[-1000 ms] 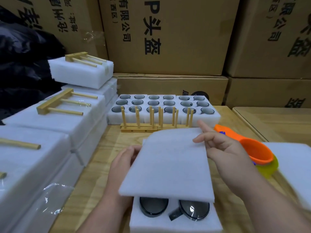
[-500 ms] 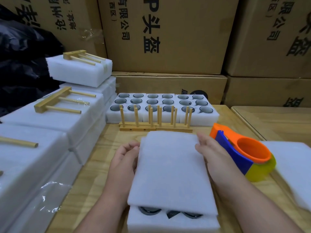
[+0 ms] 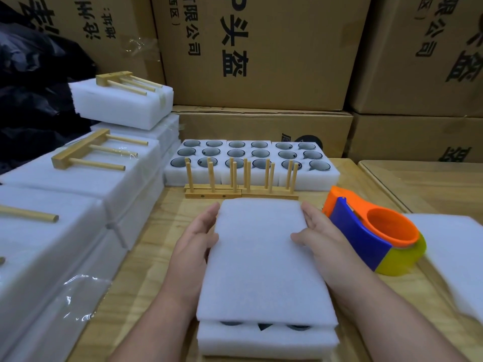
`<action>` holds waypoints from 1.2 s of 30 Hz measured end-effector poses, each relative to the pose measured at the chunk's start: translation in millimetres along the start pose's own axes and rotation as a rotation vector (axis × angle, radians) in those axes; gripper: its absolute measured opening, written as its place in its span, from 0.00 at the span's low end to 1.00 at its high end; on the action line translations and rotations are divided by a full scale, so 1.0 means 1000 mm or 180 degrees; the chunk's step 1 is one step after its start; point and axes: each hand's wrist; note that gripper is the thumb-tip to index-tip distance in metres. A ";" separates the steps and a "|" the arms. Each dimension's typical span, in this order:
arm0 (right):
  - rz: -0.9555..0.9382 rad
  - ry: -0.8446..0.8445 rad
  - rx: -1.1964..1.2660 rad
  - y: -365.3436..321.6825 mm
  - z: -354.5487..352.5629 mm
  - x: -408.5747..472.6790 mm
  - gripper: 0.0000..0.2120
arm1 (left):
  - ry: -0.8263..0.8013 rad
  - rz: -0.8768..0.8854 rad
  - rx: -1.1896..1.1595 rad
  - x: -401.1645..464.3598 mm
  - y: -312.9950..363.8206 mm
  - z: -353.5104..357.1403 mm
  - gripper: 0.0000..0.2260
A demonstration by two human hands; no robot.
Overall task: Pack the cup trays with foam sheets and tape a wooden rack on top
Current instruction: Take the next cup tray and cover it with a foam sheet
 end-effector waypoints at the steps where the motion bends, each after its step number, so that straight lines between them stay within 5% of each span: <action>1: -0.0041 0.0097 -0.0094 0.001 0.001 0.000 0.26 | -0.0025 0.0029 0.0013 0.000 0.000 0.000 0.24; 4: -0.0098 0.0251 -0.0203 0.002 -0.002 0.001 0.36 | -0.0154 0.0041 -0.0025 -0.001 0.001 0.000 0.30; 10: -0.0070 0.0359 0.0282 0.003 0.002 -0.003 0.40 | -0.0365 -0.0226 -0.0186 -0.007 0.004 0.002 0.34; 19: -0.0022 -0.0039 0.0799 0.006 0.003 0.002 0.35 | -0.0617 -0.0564 -0.0563 -0.013 0.008 0.015 0.35; 23: -0.0071 -0.0043 0.1092 0.007 -0.004 0.000 0.42 | -0.0575 -0.0529 -0.0180 -0.015 0.004 0.018 0.35; 36: -0.0099 -0.0241 0.0965 0.009 -0.011 0.001 0.31 | -0.0639 -0.0152 -0.0044 -0.013 -0.003 0.011 0.39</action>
Point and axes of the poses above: each hand's wrist, its own x-axis towards the middle knuckle, its own z-axis out of the palm, y = z × x, and after that the axes turned 11 degrees about z, right-handed
